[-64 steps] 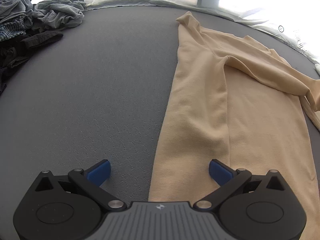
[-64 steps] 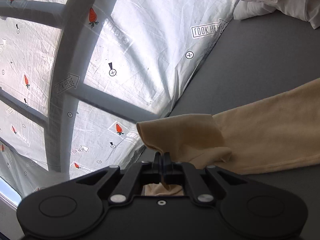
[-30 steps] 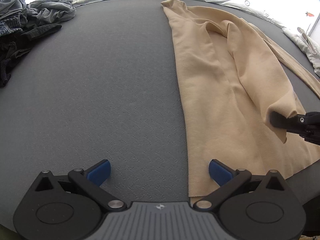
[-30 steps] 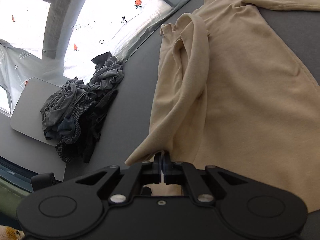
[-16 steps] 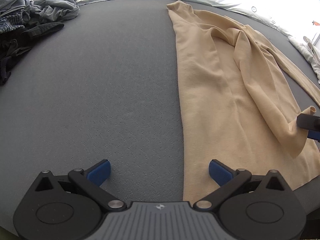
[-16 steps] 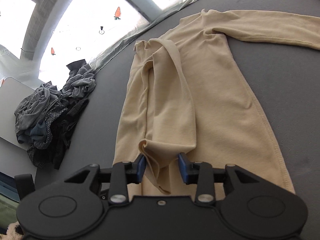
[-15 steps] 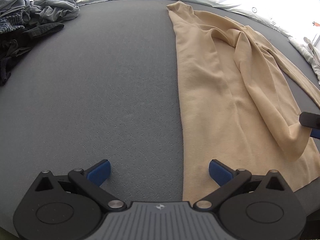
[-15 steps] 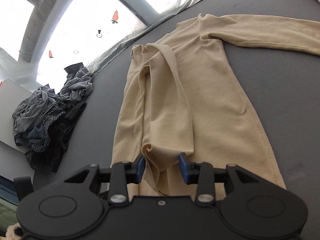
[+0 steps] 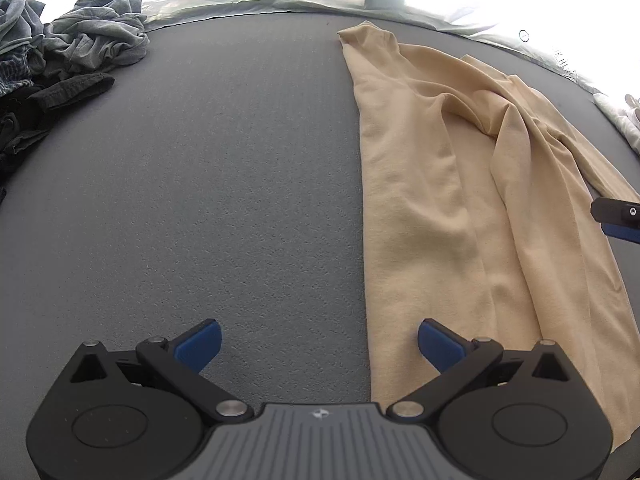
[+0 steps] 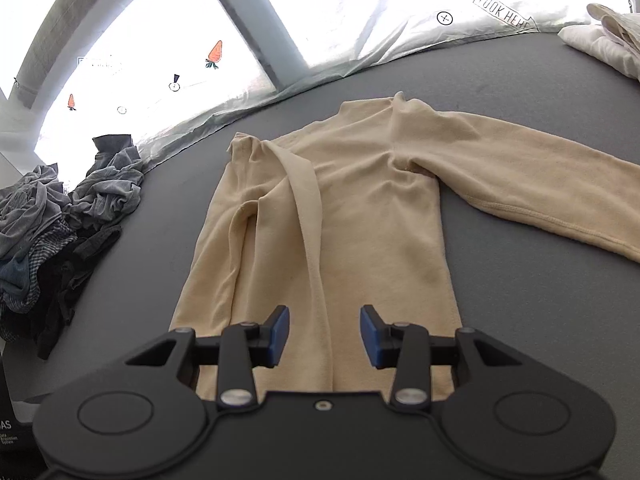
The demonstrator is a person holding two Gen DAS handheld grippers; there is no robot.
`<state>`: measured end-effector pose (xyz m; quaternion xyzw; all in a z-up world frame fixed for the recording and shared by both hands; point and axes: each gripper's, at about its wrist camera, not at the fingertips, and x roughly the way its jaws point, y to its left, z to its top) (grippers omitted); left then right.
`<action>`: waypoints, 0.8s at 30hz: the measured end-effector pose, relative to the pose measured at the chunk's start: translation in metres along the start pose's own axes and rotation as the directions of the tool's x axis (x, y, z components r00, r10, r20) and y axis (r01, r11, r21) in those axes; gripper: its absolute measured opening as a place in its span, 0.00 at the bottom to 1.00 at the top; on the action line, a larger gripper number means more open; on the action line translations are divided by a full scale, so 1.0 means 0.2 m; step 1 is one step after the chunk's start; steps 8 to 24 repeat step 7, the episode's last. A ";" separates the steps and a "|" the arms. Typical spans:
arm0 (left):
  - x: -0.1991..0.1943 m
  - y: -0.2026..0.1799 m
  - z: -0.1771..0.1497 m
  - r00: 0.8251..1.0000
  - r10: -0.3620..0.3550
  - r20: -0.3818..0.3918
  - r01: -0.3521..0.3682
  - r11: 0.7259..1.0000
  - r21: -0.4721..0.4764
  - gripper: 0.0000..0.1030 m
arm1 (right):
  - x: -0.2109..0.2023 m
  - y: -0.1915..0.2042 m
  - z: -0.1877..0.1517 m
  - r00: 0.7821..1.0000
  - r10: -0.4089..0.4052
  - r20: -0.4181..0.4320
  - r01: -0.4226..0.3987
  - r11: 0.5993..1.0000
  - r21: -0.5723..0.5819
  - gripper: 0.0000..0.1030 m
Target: Fold clothes
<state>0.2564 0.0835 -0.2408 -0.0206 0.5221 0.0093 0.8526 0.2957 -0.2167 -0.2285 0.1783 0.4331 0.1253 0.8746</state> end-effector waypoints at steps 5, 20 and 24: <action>0.06 0.03 0.12 1.000 0.016 0.012 -0.016 1.000 0.007 1.00 | 0.19 -0.01 0.14 0.999 0.018 -0.031 -0.018 1.000 -0.003 0.34; 0.08 0.04 0.17 1.000 0.027 0.009 -0.027 1.000 0.000 1.00 | 0.26 0.01 0.18 0.998 -0.004 -0.064 0.003 1.000 -0.022 0.19; 0.08 0.04 0.17 1.000 0.027 0.009 -0.027 1.000 0.000 1.00 | 0.26 0.01 0.18 0.998 -0.004 -0.064 0.003 1.000 -0.022 0.19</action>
